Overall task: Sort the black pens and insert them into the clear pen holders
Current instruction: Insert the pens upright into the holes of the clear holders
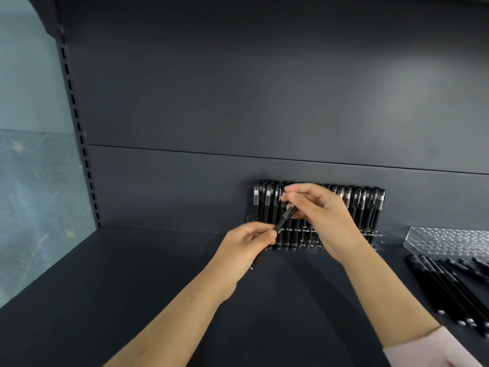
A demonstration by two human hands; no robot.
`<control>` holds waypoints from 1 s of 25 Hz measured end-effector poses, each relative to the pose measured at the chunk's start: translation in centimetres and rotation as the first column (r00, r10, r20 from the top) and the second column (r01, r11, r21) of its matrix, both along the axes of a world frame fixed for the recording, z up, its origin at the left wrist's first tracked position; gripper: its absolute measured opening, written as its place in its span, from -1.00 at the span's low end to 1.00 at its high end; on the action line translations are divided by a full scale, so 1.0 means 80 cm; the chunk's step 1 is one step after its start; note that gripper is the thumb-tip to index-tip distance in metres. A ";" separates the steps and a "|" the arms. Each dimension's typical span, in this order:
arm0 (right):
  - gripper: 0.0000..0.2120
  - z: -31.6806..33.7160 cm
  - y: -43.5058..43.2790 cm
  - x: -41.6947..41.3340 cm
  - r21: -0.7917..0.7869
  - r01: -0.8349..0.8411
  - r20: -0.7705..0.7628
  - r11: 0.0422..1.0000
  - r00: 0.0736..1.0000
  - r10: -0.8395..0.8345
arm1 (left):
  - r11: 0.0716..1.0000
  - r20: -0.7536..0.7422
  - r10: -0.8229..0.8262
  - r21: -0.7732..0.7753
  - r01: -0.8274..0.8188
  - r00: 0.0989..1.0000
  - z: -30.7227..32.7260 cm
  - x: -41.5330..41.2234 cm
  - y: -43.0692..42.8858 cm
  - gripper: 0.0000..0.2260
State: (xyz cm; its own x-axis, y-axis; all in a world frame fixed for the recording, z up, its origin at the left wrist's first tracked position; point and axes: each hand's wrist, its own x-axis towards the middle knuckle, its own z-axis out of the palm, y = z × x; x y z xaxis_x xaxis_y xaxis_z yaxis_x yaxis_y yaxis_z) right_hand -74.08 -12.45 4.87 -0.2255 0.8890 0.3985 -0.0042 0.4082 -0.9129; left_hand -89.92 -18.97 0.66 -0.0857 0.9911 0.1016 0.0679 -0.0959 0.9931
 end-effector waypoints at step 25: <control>-0.87 0.001 0.023 0.039 0.324 0.541 -0.082 0.776 0.834 -0.546 | 0.950 -0.875 0.255 0.307 0.064 0.410 -0.049 -0.007 0.030 -0.48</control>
State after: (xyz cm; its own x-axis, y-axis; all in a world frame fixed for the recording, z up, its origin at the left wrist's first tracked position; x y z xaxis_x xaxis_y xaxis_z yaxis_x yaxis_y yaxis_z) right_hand -70.93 -10.64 4.92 0.2476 0.6884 0.6818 0.3207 0.6058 -0.7281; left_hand -90.49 -16.57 -3.26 0.1206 0.9008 0.4172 0.9251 -0.2544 0.2818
